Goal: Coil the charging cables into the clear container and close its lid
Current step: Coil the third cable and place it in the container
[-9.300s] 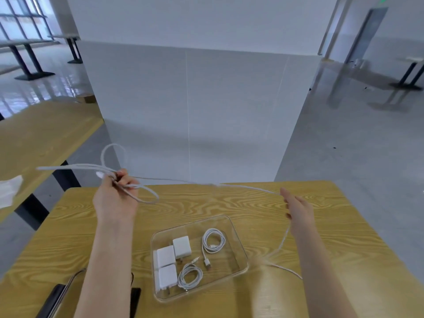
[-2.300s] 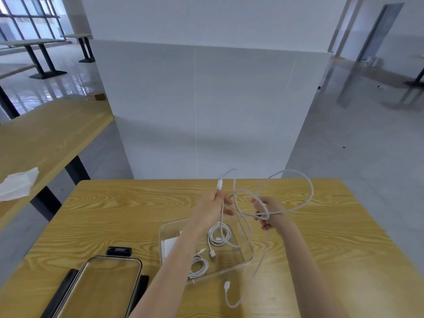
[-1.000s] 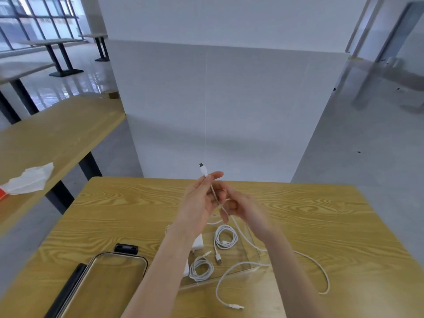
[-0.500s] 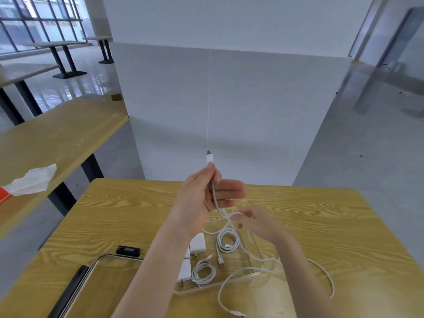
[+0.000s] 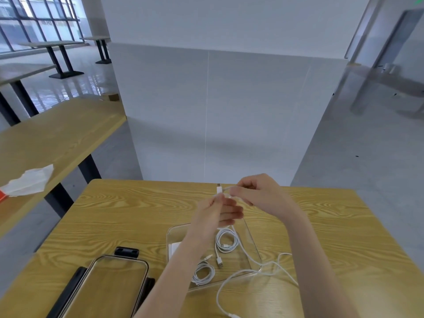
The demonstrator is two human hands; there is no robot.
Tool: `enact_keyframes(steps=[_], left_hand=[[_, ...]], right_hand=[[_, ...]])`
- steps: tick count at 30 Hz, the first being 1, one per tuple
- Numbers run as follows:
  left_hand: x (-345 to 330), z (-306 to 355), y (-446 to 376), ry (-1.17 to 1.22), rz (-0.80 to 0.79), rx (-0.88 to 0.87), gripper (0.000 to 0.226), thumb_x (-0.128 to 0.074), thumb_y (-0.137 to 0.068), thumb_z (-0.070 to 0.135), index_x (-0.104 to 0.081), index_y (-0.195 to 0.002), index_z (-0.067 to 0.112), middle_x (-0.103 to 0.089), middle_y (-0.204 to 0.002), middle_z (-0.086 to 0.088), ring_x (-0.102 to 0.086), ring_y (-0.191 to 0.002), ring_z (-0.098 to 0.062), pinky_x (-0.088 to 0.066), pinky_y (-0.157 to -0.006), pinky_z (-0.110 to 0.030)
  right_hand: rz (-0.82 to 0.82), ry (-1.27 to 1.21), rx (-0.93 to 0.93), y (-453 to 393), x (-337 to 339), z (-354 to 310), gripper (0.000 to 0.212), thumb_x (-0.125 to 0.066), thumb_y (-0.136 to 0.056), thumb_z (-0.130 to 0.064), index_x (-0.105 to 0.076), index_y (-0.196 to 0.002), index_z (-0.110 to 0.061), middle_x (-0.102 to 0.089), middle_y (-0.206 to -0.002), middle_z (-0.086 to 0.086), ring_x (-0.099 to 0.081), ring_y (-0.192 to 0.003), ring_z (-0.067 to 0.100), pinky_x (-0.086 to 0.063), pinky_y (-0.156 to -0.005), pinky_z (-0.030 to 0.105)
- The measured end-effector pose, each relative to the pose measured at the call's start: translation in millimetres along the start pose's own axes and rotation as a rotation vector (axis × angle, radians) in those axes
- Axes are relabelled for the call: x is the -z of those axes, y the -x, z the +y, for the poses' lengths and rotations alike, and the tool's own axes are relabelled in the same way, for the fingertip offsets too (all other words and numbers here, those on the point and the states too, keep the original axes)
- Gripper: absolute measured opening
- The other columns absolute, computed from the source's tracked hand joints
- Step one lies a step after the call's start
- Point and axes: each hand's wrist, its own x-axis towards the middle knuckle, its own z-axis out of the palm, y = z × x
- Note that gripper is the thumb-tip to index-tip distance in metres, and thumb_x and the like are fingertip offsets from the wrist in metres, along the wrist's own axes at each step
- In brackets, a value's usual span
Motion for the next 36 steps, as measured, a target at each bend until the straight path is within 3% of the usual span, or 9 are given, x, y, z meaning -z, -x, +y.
enact_keyframes(steps=[9, 12, 15, 17, 21, 24, 29, 33, 36], left_hand=[[12, 8, -6, 0.347, -0.034, 0.120, 0.036, -0.040, -0.098, 0.022, -0.064, -0.099, -0.004, -0.072, -0.075, -0.013, -0.066, -0.061, -0.021, -0.053, -0.057, -0.029], [9, 15, -6, 0.516, -0.023, 0.109, 0.032, -0.041, -0.098, 0.020, -0.063, -0.095, -0.003, -0.074, -0.079, -0.012, -0.072, -0.069, -0.019, -0.057, -0.062, -0.025], [13, 22, -5, 0.521, -0.025, 0.008, 0.031, -0.041, -0.098, 0.019, -0.063, -0.094, -0.003, -0.074, -0.078, -0.011, -0.072, -0.069, -0.018, -0.057, -0.058, -0.022], [16, 24, -3, 0.458, -0.023, -0.037, 0.031, -0.041, -0.098, 0.019, -0.064, -0.092, -0.001, -0.074, -0.076, -0.009, -0.072, -0.066, -0.017, -0.056, -0.056, -0.021], [13, 27, 5, 0.333, -0.072, -0.078, 0.032, -0.041, -0.098, 0.019, -0.066, -0.087, 0.002, -0.073, -0.069, -0.006, -0.068, -0.057, -0.013, -0.052, -0.049, -0.019], [13, 30, 11, 0.296, -0.139, -0.056, 0.032, -0.042, -0.097, 0.019, -0.065, -0.085, 0.001, -0.072, -0.066, -0.007, -0.064, -0.048, -0.010, -0.047, -0.043, -0.016], [19, 25, 14, 0.125, -0.274, 0.097, 0.030, -0.045, -0.096, 0.019, -0.064, -0.089, -0.002, -0.072, -0.073, -0.014, -0.054, -0.038, -0.008, -0.033, -0.033, -0.013], [19, 16, 11, -0.094, -0.214, 0.135, 0.030, -0.042, -0.098, 0.021, -0.062, -0.092, -0.001, -0.073, -0.078, -0.015, -0.060, -0.045, -0.013, -0.032, -0.037, -0.016], [15, 9, 9, -0.169, -0.124, 0.126, 0.030, -0.039, -0.099, 0.022, -0.060, -0.094, 0.002, -0.074, -0.078, -0.012, -0.063, -0.049, -0.015, -0.031, -0.042, -0.019]], right_hand=[[-0.324, 0.009, 0.007, 13, -25, 9, 0.027, -0.044, -0.097, -0.017, -0.066, -0.088, -0.004, -0.070, -0.072, -0.002, -0.063, -0.064, 0.006, -0.044, -0.060, 0.013], [-0.469, 0.005, -0.016, 14, -34, 15, 0.029, -0.044, -0.097, -0.023, -0.069, -0.083, -0.018, -0.072, -0.079, -0.008, -0.066, -0.082, 0.008, -0.045, -0.081, 0.015], [-0.519, 0.000, -0.099, 14, -42, 31, 0.025, -0.043, -0.097, -0.034, -0.067, -0.105, -0.031, -0.065, -0.120, -0.013, -0.053, -0.118, 0.002, -0.033, -0.105, 0.024], [-0.496, 0.030, -0.123, 11, -46, 40, 0.031, -0.040, -0.099, -0.035, -0.058, -0.124, -0.030, -0.052, -0.136, -0.013, -0.042, -0.129, 0.004, -0.026, -0.112, 0.030], [-0.422, 0.316, 0.026, 0, -55, 48, 0.027, -0.030, -0.101, -0.021, -0.053, -0.093, -0.033, -0.049, -0.118, -0.024, -0.032, -0.131, 0.013, -0.001, -0.118, 0.048], [-0.292, 0.256, 0.104, -9, -57, 47, 0.025, -0.040, -0.095, -0.035, -0.051, -0.107, -0.054, -0.044, -0.135, -0.009, -0.033, -0.129, 0.014, -0.016, -0.113, 0.057], [-0.126, 0.581, 0.099, -27, -42, 59, 0.042, -0.031, -0.098, -0.032, -0.040, -0.139, -0.035, -0.017, -0.157, -0.006, 0.002, -0.147, 0.015, 0.002, -0.119, 0.043], [0.128, 0.525, 0.168, -28, -28, 50, 0.017, -0.058, -0.088, -0.025, -0.067, -0.102, -0.025, -0.043, -0.145, -0.004, -0.016, -0.144, 0.010, 0.001, -0.117, 0.033], [0.248, 0.605, 0.140, -22, -20, 34, 0.018, -0.066, -0.079, -0.035, -0.065, -0.077, -0.017, -0.069, -0.094, -0.004, -0.057, -0.106, 0.012, -0.017, -0.111, 0.025]])
